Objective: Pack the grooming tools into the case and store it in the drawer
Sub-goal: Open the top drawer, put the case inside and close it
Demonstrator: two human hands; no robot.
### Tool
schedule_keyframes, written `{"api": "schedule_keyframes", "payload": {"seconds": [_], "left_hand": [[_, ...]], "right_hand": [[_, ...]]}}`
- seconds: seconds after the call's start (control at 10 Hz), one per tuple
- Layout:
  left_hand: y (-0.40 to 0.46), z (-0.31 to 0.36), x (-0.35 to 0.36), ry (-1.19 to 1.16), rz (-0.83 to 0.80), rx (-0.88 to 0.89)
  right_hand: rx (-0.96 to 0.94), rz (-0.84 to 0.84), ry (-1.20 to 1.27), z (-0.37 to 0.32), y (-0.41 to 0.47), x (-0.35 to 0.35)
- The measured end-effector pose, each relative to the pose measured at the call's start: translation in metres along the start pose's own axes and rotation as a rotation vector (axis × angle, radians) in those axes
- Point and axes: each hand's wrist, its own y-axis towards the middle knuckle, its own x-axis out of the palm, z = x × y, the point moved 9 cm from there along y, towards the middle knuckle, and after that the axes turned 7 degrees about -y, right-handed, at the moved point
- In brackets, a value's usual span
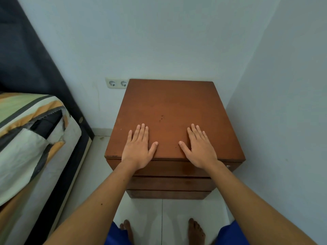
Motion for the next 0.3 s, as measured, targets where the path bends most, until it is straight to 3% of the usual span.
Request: {"api": "schedule_keyframes", "payload": {"seconds": [0.2, 0.3], "left_hand": [[-0.001, 0.001, -0.001, 0.006, -0.006, 0.004], [-0.005, 0.002, -0.004, -0.009, 0.002, -0.005]], "right_hand": [[-0.037, -0.072, 0.215, 0.001, -0.02, -0.022], [-0.096, -0.248, 0.222, -0.007, -0.051, -0.035]]}}
